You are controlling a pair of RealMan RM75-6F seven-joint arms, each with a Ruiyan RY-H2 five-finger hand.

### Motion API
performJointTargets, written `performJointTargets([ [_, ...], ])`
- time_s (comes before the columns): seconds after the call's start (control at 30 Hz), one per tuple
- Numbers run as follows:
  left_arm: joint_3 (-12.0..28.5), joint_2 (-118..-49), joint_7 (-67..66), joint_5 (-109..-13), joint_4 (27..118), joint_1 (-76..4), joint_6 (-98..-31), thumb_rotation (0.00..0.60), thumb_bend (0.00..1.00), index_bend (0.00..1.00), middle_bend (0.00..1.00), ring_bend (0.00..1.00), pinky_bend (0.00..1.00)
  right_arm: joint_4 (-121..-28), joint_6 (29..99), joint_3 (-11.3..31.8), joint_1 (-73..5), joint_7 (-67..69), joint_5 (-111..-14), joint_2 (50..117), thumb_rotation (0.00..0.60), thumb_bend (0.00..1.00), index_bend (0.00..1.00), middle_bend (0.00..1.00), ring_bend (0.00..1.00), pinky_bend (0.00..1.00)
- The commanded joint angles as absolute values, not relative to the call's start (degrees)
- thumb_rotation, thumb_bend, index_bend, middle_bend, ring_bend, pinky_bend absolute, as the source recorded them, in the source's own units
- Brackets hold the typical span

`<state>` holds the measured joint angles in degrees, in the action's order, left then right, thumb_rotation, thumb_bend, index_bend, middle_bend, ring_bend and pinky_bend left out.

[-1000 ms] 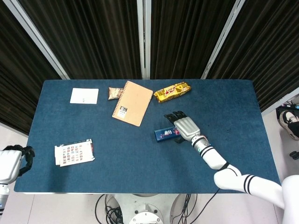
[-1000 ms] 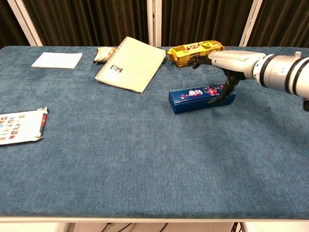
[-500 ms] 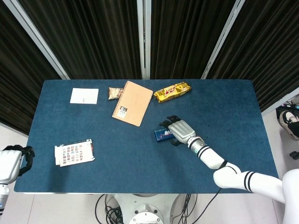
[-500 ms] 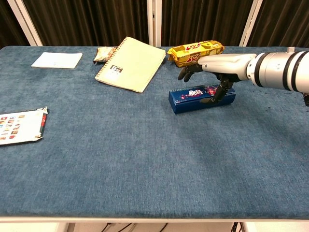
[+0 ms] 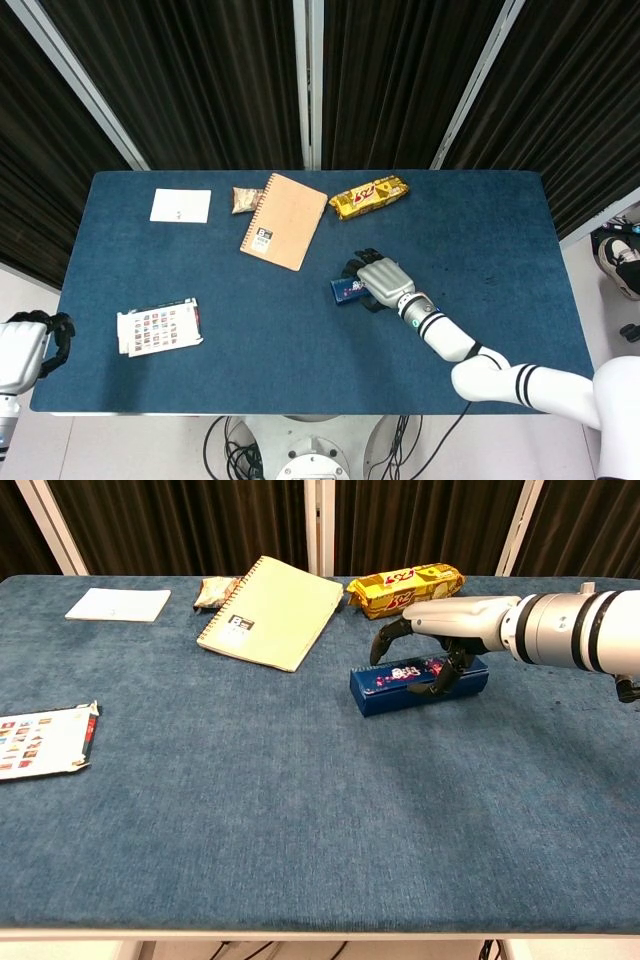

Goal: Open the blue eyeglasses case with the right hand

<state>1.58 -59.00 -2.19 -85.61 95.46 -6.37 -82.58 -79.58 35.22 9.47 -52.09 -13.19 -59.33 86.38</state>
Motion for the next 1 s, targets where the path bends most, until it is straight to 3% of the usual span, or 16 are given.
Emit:
performJointTargets([
  [0.03,1.6,-59.0,-2.1,-85.7,95.4,-6.4,-82.6,0.600,0.58,0.66,0.65,0.45,0.44,-79.5,35.3,9.3,-52.3,-13.3,-59.0,86.5,0.600,0.43,0.29,0.16,0.00,0.00],
  [0.7,1.5,-59.0,-1.4,-85.8,95.3,-6.4,-82.7,0.600,0.58,0.66,0.65,0.45,0.44,-77.5,36.9,8.0,-53.6,-13.1,-58.9,88.7,0.600,0.42,0.30,0.17,0.00,0.00],
  [1.0,1.5,-58.9,-1.0,-85.8,95.3,-6.4,-82.6,0.600,0.58,0.66,0.65,0.45,0.44,-74.8,36.2,8.8,-55.0,-12.7,-57.8,90.6,0.600,0.51,0.33,0.19,0.00,0.00],
])
